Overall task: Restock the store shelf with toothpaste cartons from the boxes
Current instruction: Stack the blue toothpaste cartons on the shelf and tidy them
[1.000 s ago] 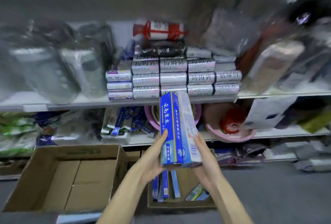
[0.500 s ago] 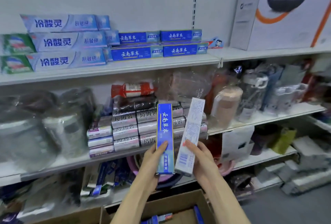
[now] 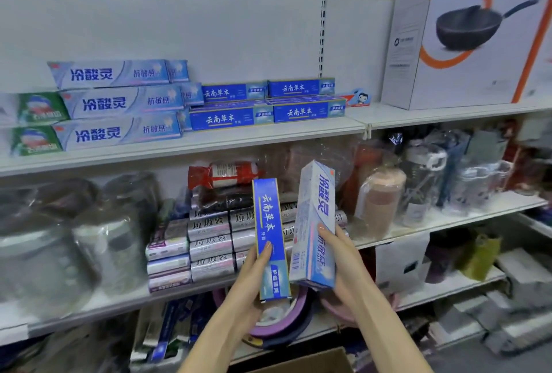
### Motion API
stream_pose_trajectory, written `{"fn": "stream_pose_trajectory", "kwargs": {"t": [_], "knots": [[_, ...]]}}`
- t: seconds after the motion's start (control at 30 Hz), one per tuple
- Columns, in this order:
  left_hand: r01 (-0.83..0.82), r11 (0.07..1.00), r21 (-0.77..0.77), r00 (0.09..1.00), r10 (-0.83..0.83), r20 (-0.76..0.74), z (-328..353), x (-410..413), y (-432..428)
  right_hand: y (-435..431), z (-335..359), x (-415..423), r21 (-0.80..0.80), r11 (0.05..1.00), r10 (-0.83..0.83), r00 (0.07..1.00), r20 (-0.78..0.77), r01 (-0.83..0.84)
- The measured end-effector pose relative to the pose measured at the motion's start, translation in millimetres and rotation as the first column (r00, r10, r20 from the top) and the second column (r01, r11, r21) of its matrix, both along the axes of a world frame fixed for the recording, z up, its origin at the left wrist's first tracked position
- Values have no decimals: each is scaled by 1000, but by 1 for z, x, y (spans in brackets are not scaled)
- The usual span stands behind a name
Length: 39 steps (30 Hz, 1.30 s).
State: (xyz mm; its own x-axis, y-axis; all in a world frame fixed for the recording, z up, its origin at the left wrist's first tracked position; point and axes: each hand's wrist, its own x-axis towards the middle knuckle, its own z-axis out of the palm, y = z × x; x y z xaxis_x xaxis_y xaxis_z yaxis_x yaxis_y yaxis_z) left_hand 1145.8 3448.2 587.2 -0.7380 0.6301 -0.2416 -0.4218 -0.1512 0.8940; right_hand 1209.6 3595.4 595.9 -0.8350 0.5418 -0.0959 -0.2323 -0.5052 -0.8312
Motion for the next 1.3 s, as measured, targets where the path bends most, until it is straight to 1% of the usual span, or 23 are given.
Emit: {"fn": "stream_pose_trajectory", "kwargs": {"t": [0.1, 0.13, 0.2, 0.3, 0.37, 0.43, 0.53, 0.6, 0.67, 0.73, 0.87, 0.97, 1.07, 1.13, 1.2, 1.3], "knots": [[-12, 998, 54, 996, 8, 84, 4, -1, -1, 8, 5, 0, 91, 994, 60, 998, 17, -61], [-13, 998, 64, 996, 8, 84, 5, -2, -1, 9, 6, 0, 131, 989, 62, 998, 33, -66], [-7, 999, 50, 1000, 5, 30, 6, -2, 2, 7, 6, -3, 214, 976, 40, 998, 50, -50], [-13, 1000, 0, 998, 13, -57, 10, 0, 9, 0, 2, -11, 320, 947, -76, 992, 98, 41], [-30, 1000, -7, 997, 29, -72, 14, 0, 14, -2, 2, -16, 355, 931, -130, 984, 122, 79], [-53, 999, -10, 996, 52, -71, 18, -2, 19, -1, 5, -18, 373, 924, -130, 985, 112, 79], [-86, 996, 12, 992, 87, -86, 23, -6, 25, 2, 18, -14, 357, 934, -45, 998, 40, 27], [-105, 993, 59, 987, 111, -113, 31, -9, 29, 8, 28, -9, 405, 913, 52, 998, 28, -59], [-133, 987, 95, 978, 146, -152, 41, -15, 32, 17, 40, -6, 517, 844, 127, 989, 69, -145], [-154, 980, 125, 967, 175, -184, 50, -21, 37, 25, 56, -5, 621, 747, 190, 971, 144, -238], [-131, 976, 173, 965, 166, -204, 61, -17, 44, 43, 85, -3, 679, 634, 292, 927, 234, -371], [-167, 963, 212, 955, 211, -209, 71, -10, 47, 51, 106, -1, 697, 541, 378, 876, 299, -471], [-209, 944, 255, 932, 271, -240, 94, -14, 49, 57, 133, -9, 740, 468, 419, 859, 295, -483], [-251, 933, 259, 912, 318, -261, 110, -22, 49, 58, 149, -22, 756, 441, 441, 850, 288, -484], [-309, 919, 247, 888, 371, -271, 124, -31, 47, 58, 159, -35, 762, 441, 455, 850, 265, -474], [-375, 895, 240, 852, 435, -290, 142, -48, 38, 51, 170, -57, 757, 466, 516, 836, 188, -458]]}}
